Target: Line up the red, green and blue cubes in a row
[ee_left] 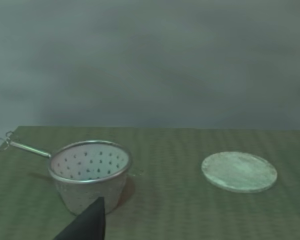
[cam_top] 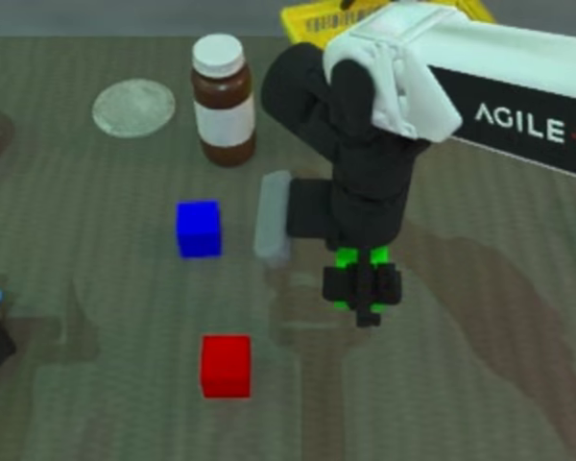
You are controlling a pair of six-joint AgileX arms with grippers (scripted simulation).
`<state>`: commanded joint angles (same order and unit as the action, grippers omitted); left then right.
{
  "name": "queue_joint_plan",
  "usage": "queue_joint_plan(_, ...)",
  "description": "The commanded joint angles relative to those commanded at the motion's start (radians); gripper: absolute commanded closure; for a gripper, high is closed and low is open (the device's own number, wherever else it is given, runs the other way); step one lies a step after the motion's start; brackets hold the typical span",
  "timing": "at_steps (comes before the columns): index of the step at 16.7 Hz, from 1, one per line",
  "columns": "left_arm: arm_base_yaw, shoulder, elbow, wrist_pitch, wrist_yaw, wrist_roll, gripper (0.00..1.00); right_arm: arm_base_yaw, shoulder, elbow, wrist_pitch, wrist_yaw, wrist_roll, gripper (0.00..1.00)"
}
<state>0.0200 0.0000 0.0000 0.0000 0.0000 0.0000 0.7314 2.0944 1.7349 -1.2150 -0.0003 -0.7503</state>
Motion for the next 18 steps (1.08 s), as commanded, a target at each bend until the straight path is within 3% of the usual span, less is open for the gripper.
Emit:
queue_joint_plan(3, 0.000, 0.000, 0.000, 0.000, 0.000, 0.000, 0.00, 0.114, -0.058, -0.072, 0.018, 0.000, 0.042, 1.00)
queue_joint_plan(5, 0.000, 0.000, 0.000, 0.000, 0.000, 0.000, 0.00, 0.142, -0.075, -0.092, 0.023, 0.000, 0.054, 1.00)
queue_joint_plan(11, 0.000, 0.000, 0.000, 0.000, 0.000, 0.000, 0.00, 0.139, -0.067, -0.104, 0.038, -0.001, 0.055, 1.00)
queue_joint_plan(18, 0.000, 0.000, 0.000, 0.000, 0.000, 0.000, 0.00, 0.142, -0.013, -0.268, 0.264, 0.000, 0.056, 1.00)
